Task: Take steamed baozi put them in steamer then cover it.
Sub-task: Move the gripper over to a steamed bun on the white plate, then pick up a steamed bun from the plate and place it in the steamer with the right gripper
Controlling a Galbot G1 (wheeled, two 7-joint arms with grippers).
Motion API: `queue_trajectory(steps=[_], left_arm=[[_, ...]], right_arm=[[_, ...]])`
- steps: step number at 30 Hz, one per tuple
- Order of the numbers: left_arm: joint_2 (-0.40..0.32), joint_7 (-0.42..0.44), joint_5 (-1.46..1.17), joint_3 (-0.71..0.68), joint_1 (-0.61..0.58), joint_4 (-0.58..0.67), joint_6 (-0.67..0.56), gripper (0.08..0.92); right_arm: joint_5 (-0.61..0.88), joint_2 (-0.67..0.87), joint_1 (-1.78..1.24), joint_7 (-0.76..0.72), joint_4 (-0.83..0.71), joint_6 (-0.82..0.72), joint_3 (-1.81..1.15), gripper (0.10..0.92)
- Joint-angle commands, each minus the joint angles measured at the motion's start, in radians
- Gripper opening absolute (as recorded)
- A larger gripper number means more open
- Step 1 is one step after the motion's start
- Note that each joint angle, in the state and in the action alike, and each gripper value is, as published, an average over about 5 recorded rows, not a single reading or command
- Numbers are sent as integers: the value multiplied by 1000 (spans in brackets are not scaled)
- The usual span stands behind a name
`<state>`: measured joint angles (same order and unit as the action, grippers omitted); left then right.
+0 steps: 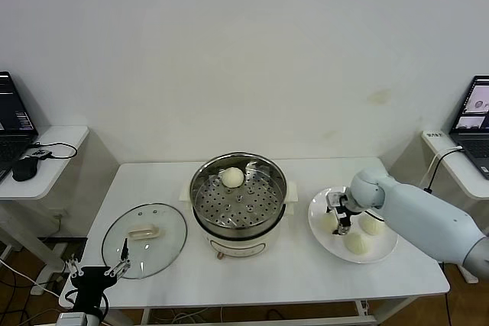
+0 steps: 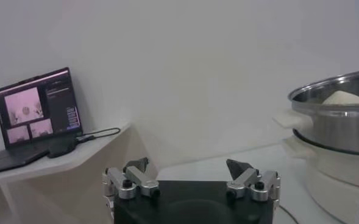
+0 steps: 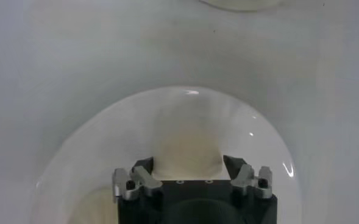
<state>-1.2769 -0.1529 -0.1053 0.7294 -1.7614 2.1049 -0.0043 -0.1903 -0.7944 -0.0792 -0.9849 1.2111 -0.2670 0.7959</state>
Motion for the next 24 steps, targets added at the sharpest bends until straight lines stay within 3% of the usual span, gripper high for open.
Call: queue_trajectory(steps=[1, 14, 19, 24], left_arm=[[0, 0, 0, 1, -1, 2, 0, 823], [5, 3, -1, -10, 5, 25, 3, 823], [10, 2, -3, -20, 13, 23, 3, 823], [13, 1, -6, -24, 22, 26, 2, 823]], right_arm=[[26, 13, 32, -23, 19, -4, 8, 613], [333, 165, 518, -74, 228, -56, 231, 611], [514, 70, 774, -36, 279, -112, 385, 618], [675, -90, 819, 45, 283, -194, 439, 626]])
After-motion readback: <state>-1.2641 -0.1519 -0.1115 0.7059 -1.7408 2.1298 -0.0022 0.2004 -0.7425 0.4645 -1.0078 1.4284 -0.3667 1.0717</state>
